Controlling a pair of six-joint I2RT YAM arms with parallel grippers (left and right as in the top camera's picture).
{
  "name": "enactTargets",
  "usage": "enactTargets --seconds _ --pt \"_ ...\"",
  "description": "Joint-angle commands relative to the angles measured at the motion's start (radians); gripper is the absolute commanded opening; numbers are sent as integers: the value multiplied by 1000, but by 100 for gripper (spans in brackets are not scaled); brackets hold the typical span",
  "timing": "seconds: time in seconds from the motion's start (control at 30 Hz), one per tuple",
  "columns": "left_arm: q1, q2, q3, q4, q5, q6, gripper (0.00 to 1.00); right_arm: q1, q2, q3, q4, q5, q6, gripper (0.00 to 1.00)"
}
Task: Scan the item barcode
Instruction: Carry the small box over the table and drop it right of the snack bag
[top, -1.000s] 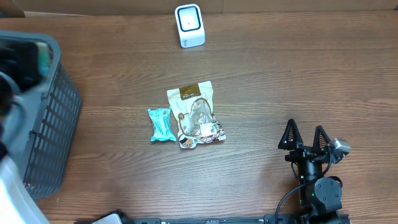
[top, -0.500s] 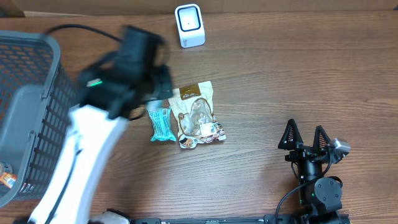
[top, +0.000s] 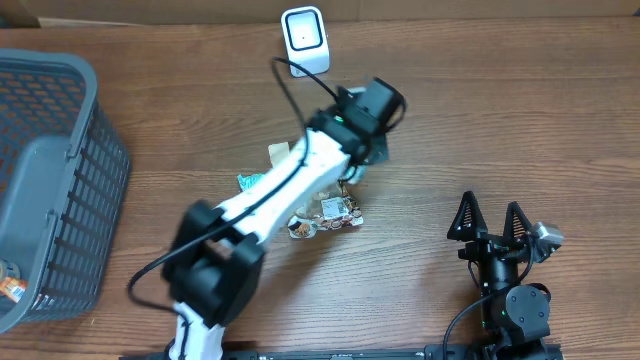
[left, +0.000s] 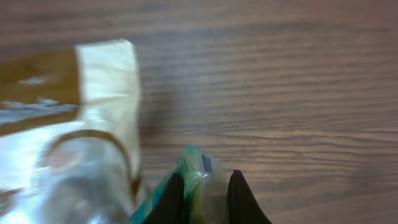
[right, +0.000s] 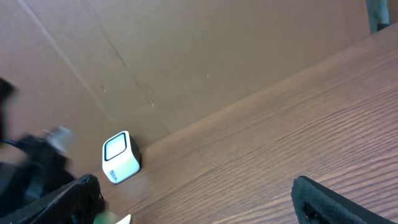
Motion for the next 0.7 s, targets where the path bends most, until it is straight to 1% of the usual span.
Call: enactTargets --seconds 0.0,0.1,0.13,0.2,0.23,0.27,0.33,0.43,0.57,0.67 --pt "-16 67 -8 40 -8 -38 4 -1 -10 -10 6 -3 -4 100" --pt "-29 100 -8 61 -2 -38 4 -1 -10 -10 6 -3 -4 100" --pt "-30 103 -8 62 0 -38 16 -1 -10 -10 6 -3 -4 100" --pt "-31 102 -8 62 -1 -34 60 -1 -10 -10 6 -3 -4 100" --pt "-31 98 -5 59 3 -30 73 -1 -10 -10 6 -3 -4 100" --pt "-31 95 0 51 6 -29 83 -1 -10 -10 6 -3 -4 100" --pt "-31 85 35 4 5 -6 94 -1 -10 -10 6 -3 -4 100" --pt "-29 63 136 -103 -11 61 99 -1 -10 -10 6 -3 -4 100" --pt "2 5 329 -279 -13 154 100 -1 -10 -10 6 -3 -4 100" --pt "52 -55 494 -429 -14 180 100 -1 -10 -10 6 -3 -4 100"
